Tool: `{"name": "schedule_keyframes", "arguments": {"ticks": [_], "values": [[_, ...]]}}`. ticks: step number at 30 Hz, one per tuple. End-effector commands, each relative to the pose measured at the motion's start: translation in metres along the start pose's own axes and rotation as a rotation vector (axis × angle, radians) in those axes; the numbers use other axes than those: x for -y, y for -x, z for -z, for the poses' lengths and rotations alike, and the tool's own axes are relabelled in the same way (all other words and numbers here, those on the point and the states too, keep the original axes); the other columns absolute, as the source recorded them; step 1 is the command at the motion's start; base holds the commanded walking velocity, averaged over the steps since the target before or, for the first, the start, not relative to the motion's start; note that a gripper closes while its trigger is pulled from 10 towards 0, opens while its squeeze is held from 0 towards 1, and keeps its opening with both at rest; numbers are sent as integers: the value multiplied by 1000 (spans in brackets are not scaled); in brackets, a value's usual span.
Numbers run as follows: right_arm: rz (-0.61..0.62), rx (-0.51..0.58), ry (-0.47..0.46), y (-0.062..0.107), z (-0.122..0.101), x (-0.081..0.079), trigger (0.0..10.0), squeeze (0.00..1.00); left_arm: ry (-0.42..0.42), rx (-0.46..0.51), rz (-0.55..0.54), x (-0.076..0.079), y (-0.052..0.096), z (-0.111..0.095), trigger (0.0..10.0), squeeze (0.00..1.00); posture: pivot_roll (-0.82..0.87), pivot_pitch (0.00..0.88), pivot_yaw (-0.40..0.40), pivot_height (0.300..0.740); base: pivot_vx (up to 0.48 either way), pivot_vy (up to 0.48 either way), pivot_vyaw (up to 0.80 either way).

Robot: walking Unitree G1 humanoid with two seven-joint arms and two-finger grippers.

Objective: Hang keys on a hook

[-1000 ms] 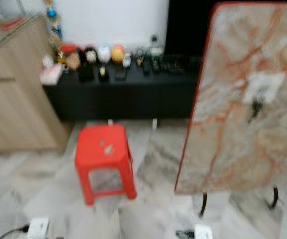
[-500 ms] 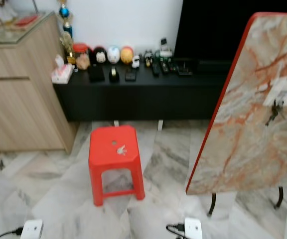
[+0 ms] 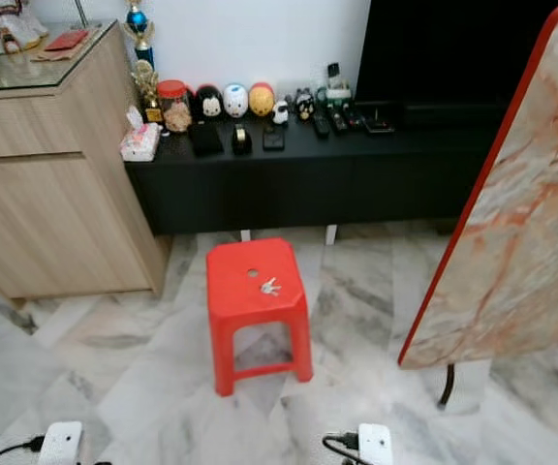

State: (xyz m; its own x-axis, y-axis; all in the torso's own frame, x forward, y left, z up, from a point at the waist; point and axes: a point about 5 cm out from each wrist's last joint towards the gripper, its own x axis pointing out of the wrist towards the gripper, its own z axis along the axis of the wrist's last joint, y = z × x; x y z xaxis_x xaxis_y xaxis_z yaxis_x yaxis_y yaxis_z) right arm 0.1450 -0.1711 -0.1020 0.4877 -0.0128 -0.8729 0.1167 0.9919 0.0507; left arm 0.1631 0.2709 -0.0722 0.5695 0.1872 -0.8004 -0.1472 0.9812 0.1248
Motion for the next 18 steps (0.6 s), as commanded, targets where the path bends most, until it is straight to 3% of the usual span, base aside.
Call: {"name": "schedule_keyframes", "arguments": {"ticks": [1, 18], "values": [[-8, 17, 0, -1, -6, -3, 10000, 0, -18, -17, 3, 0, 1, 4, 10000, 0, 63, 0, -4, 740, 0, 300, 0], [-10, 23, -1, -2, -9, -4, 10000, 0, -8, -10, 0, -1, 0, 1, 10000, 0, 63, 0, -27, 740, 0, 303, 0]]}}
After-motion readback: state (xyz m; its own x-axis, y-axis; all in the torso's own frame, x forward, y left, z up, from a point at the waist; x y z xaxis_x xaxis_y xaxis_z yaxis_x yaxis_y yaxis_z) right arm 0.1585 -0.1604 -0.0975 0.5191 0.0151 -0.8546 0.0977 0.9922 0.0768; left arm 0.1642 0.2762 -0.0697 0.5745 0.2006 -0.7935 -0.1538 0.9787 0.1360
